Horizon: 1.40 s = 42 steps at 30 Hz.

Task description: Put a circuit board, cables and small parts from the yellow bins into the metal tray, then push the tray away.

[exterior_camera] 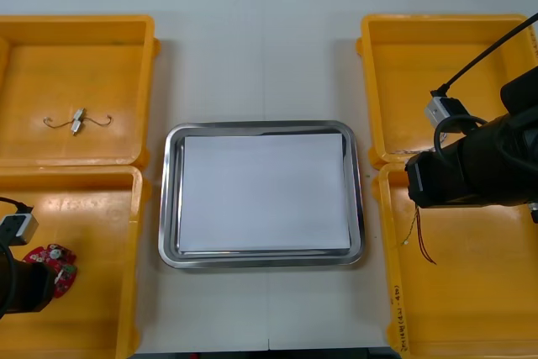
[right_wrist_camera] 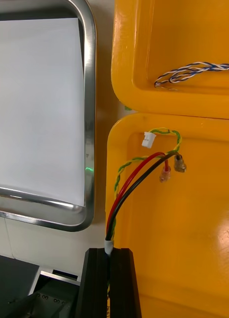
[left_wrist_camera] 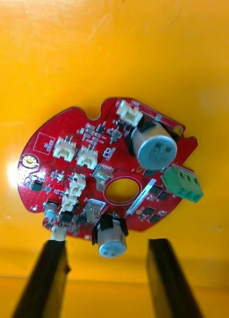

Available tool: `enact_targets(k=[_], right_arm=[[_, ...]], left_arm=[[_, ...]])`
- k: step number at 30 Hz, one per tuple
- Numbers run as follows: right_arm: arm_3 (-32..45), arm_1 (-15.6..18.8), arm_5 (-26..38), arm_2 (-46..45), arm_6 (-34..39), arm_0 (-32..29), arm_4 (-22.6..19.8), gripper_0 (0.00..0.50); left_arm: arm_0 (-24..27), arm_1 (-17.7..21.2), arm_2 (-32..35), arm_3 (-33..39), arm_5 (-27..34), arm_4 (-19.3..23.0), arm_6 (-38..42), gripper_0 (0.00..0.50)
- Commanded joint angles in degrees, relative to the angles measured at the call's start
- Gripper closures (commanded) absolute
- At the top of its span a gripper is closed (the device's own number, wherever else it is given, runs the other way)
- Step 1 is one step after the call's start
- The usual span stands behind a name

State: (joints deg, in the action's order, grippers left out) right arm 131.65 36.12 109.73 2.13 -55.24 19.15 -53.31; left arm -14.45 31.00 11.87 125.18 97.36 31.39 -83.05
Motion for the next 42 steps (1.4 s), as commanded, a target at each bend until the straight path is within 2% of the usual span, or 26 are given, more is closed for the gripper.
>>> enact_targets(k=[1,14,16,21,28,38,42], right_arm=[[0.27,0.36,0.27,0.5,-0.84,1.33,-0.12,0.5],[0.27,0.44,0.27,0.5,-0.92,1.33,-0.12,0.5],[0.27,0.36,0.27,0.5,-0.92,1.24,-0.12,0.5],[0.27,0.36,0.27,0.5,-0.92,1.33,-0.21,0.5],[0.27,0.36,0.27,0.5,-0.92,1.33,-0.12,0.5],[0.27,0.44,0.27,0.5,-1.01,1.33,-0.12,0.5],[0.27,0.36,0.27,0.5,-1.01,1.24,-0.12,0.5]], left_arm=[[0.22,2.14,0.7,0.77,0.11,0.07,-6.77,0.0],[3.99,2.14,8.53,8.07,10.39,3.68,-5.46,0.0],[4.87,2.14,10.02,8.86,11.44,5.87,-3.08,0.0],[6.9,2.14,12.39,10.09,12.64,10.01,4.56,0.0],[10.41,2.14,13.1,11.23,12.64,10.27,16.87,0.0],[11.99,2.14,10.46,11.49,12.64,7.54,38.58,0.0],[11.91,1.96,8.35,11.49,12.64,4.2,47.81,0.0]])
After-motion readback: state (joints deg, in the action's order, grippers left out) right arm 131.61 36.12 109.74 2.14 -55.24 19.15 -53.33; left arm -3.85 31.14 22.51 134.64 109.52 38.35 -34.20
